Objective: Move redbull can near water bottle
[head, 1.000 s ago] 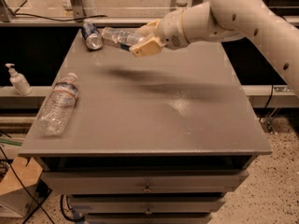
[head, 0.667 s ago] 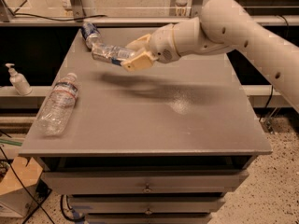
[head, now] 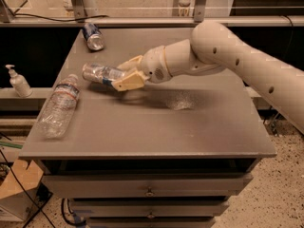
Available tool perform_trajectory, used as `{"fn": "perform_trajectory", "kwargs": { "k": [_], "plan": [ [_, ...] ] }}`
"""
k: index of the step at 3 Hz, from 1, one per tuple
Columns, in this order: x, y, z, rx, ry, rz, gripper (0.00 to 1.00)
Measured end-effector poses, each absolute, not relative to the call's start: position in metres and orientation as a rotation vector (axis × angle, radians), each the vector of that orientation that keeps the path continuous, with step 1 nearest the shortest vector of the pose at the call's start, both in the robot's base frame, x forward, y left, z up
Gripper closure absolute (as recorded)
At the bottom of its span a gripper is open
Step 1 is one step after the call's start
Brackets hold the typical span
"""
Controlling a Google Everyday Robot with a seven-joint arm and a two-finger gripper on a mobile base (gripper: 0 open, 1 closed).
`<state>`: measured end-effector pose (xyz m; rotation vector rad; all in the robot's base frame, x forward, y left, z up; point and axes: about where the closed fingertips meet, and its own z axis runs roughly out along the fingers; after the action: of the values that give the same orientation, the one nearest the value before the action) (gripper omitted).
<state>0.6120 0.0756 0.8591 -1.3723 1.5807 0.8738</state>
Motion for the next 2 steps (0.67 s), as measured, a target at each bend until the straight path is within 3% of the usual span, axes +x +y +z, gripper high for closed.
{"fn": "perform_trajectory", "kwargs": {
  "k": [2],
  "plan": [
    [0.5976, 0.0867, 0.8493, -1.371, 1.601, 0.922, 0.13]
  ]
}}
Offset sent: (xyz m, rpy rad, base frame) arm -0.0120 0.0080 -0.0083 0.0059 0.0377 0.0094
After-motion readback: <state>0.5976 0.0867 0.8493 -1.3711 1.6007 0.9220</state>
